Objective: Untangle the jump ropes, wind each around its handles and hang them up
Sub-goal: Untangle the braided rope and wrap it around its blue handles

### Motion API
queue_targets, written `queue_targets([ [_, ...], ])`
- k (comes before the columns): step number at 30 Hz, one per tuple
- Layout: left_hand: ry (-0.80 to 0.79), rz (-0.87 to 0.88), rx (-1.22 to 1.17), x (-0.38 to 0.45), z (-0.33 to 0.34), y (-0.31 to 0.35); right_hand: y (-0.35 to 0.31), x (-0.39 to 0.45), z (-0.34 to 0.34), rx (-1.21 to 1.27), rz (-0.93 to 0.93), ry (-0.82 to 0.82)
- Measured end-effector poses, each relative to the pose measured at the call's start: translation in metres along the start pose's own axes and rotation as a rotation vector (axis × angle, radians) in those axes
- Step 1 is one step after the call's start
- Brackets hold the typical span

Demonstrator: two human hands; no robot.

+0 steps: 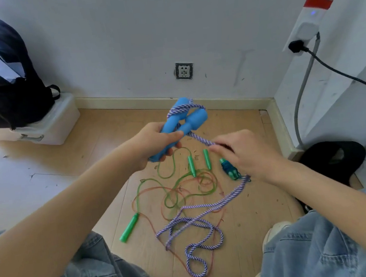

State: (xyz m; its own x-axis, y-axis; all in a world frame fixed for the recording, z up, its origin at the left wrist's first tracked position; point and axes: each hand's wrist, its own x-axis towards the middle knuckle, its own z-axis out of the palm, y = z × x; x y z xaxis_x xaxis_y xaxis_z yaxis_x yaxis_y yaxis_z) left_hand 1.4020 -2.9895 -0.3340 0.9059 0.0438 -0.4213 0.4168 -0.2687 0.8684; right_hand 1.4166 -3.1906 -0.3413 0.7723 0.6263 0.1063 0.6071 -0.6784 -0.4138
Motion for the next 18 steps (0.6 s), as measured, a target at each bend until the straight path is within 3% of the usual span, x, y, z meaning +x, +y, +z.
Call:
queue_targets([
  [2,0.026,-0.003,0.107,0.004,0.006,-0.009,-0.008,-0.001,0.003,-0.206,-0.064,-0.027],
  [5,-0.014,0.060,0.520,0.005,0.020,-0.021,-0.006,0.002,0.000,-0.346,-0.127,-0.047],
  [8,-0.285,0.057,0.873,-0.004,0.033,-0.023,-0.006,0.002,-0.007,-0.364,-0.221,-0.149],
  [10,-0.471,0.042,0.984,-0.012,0.039,-0.017,-0.007,0.002,-0.011,-0.197,-0.238,-0.242],
  [12,-0.670,0.035,0.987,-0.023,0.042,-0.011,-0.007,0.002,-0.012,0.066,-0.198,-0.308],
  [15,-0.919,0.062,0.782,-0.039,0.041,0.000,-0.002,0.005,-0.021,0.472,-0.071,-0.404],
  [18,-0.956,0.172,0.542,-0.049,0.027,0.014,0.008,0.006,-0.027,0.743,0.003,-0.468],
])
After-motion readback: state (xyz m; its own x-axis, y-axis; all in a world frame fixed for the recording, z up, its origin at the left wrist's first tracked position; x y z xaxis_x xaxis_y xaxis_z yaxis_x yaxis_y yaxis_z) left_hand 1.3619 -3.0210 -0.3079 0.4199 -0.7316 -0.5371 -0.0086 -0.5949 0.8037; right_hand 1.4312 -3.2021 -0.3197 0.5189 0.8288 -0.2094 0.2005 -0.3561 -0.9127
